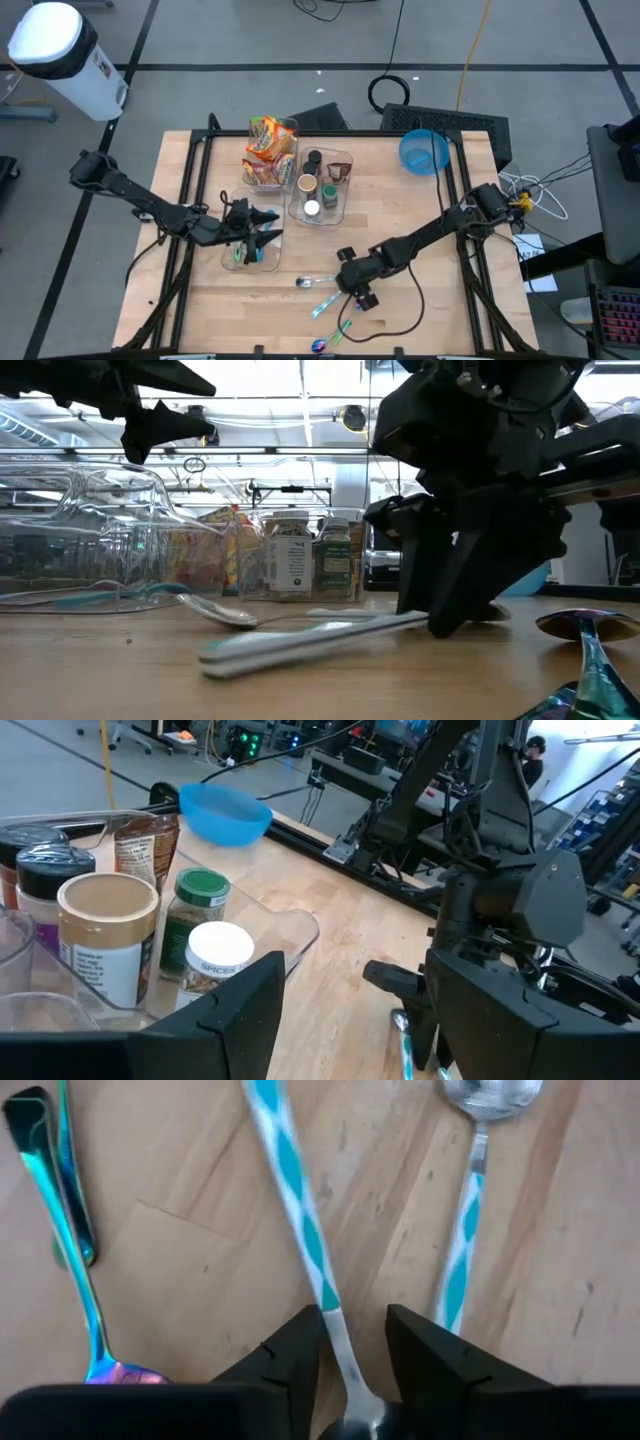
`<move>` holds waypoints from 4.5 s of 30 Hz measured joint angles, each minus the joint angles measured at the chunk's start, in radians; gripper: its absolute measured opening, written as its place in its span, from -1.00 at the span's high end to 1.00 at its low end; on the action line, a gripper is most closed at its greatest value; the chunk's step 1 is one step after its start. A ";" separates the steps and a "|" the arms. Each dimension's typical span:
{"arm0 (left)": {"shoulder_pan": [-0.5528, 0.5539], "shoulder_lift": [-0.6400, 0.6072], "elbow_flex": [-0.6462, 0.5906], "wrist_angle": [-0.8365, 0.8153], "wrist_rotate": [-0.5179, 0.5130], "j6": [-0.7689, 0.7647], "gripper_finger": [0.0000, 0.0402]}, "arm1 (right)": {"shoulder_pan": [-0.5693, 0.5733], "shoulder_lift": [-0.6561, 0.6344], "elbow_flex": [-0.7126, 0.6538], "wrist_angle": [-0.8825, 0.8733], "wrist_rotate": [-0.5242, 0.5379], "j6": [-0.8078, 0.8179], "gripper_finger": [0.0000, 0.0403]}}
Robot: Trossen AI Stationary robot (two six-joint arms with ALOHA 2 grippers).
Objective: Pick & Place Food Item
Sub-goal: Put the right white patterned spoon into the bottom transparent bin
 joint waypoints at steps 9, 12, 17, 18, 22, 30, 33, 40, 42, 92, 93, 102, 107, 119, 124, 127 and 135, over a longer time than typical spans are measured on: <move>0.000 0.000 0.000 0.000 0.000 0.000 -0.25 | -0.002 0.002 -0.015 -0.001 0.025 -0.010 0.94; 0.000 0.000 0.000 0.000 0.000 0.000 -0.25 | -0.002 -0.004 -0.016 0.030 0.026 -0.018 0.93; 0.000 0.000 0.000 0.001 0.000 0.000 -0.25 | 0.008 -0.074 -0.024 0.068 0.033 -0.035 0.95; 0.000 0.000 0.000 0.001 0.000 0.000 -0.25 | 0.009 -0.099 -0.026 0.072 0.034 -0.041 0.96; 0.000 0.000 0.000 0.002 0.000 0.000 -0.25 | 0.012 -0.208 -0.018 0.136 0.056 -0.054 0.97; 0.000 0.001 0.000 0.004 0.035 -0.095 -0.25 | 0.023 -0.317 -0.019 0.148 0.452 -0.162 0.97; 0.000 0.022 0.000 0.020 0.061 -0.114 -0.25 | 0.013 -0.313 -0.019 0.163 0.550 -0.214 0.96; 0.000 0.134 0.000 0.179 0.072 -0.111 -0.25 | -0.017 -0.309 -0.019 0.178 0.647 -0.216 0.96; 0.000 0.170 0.003 0.225 0.085 -0.102 -0.25 | -0.019 -0.310 -0.019 0.180 0.659 -0.210 0.96; -0.008 -0.145 0.588 -1.048 0.213 0.013 0.81 | 0.023 -0.319 -0.058 0.278 0.650 -0.103 0.34; -0.019 -0.141 0.628 -1.112 0.213 0.011 0.81 | 0.020 -0.319 -0.058 0.279 0.651 -0.102 0.34; -0.071 -0.089 0.847 -1.563 0.111 0.023 0.81 | 0.019 -0.319 -0.058 0.273 0.646 -0.102 0.35; -0.076 -0.081 0.819 -1.638 0.179 0.044 0.81 | 0.019 -0.319 -0.058 0.272 0.596 -0.102 0.35; -0.076 0.081 0.628 -1.477 0.237 0.205 0.80 | 0.019 -0.319 -0.058 0.274 0.569 -0.102 0.36; -0.075 0.152 0.602 -1.391 0.239 0.255 0.74 | 0.019 -0.319 -0.057 0.275 0.569 -0.102 0.36; -0.074 0.188 0.602 -1.371 0.239 0.272 0.79 | 0.019 -0.319 -0.057 0.275 0.569 -0.102 0.35; -0.072 0.264 0.602 -1.354 0.246 0.215 0.53 | 0.019 -0.319 -0.057 0.275 0.569 -0.102 0.36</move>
